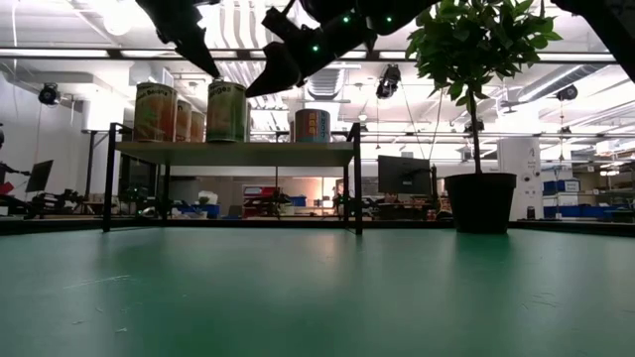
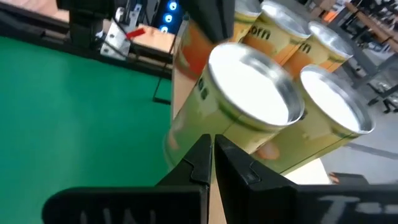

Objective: Pick and place cans onto a shelf
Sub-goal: Put the light green can on the shelf aligned with the light green can

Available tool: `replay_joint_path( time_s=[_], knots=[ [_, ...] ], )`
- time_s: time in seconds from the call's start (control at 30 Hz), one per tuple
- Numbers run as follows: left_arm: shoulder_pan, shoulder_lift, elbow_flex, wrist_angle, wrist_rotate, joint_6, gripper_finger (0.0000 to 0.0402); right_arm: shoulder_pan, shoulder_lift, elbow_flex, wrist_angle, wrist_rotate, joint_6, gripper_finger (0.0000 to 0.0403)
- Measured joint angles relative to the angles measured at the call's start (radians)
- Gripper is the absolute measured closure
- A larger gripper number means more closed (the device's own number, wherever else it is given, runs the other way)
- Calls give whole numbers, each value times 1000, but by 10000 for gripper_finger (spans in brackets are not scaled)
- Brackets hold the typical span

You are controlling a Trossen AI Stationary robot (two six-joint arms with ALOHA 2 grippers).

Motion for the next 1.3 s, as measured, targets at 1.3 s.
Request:
replay_joint_path(
  time_s=[1.3],
  knots=[
    [-127, -22, 4, 80, -25, -197, 402, 19, -89, -50, 35, 3, -26, 394]
  ],
)
